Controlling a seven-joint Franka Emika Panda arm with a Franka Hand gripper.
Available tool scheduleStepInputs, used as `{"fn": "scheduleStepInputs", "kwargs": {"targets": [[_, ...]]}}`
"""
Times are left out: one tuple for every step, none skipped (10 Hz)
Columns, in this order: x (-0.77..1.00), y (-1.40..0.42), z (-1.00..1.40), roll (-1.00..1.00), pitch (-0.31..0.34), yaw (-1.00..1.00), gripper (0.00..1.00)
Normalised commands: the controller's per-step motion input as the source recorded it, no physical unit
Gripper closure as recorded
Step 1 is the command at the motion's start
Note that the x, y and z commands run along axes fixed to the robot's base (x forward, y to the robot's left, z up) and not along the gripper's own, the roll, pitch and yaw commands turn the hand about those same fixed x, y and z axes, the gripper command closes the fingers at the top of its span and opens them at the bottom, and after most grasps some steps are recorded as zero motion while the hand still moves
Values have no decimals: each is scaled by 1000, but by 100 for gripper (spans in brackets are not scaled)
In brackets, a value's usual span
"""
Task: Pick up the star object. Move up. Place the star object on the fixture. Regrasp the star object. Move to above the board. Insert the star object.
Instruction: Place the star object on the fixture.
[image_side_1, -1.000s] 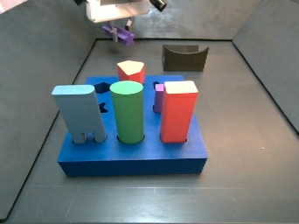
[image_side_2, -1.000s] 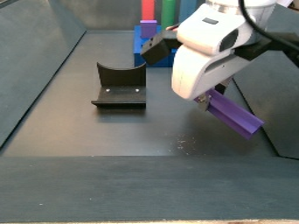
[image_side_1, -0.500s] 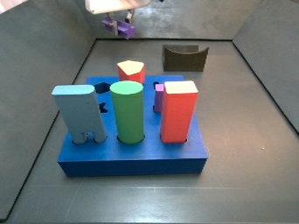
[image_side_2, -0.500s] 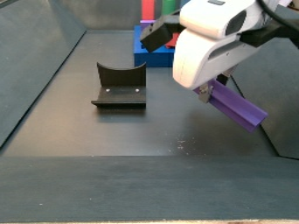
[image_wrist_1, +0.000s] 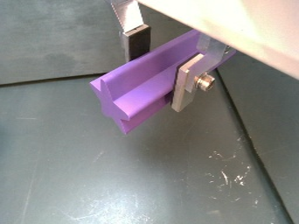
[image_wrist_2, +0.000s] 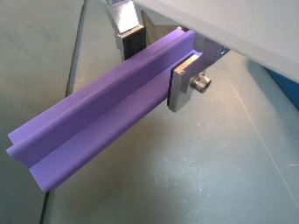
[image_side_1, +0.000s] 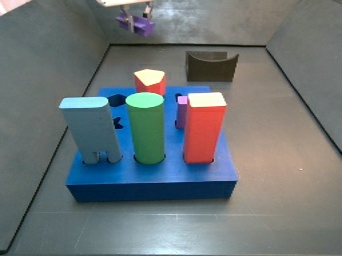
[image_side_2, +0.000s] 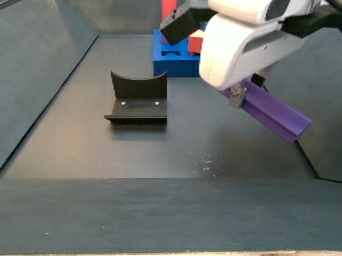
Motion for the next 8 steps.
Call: {"fn": "scheduleStepInputs", "kwargs": {"targets": [[-24,-3,1000,104,112,9,100],[-24,-1,1000,107,111,14,100],[-24,-1,1000,111,111,16,100],[-25,-2,1000,119,112,20,100],[-27,-4,1000,113,112,22,100],[-25,1,1000,107,104,19,100],[-23,0,931,102,103,18,100],[-21,-2,858,94,103,17,100]]}}
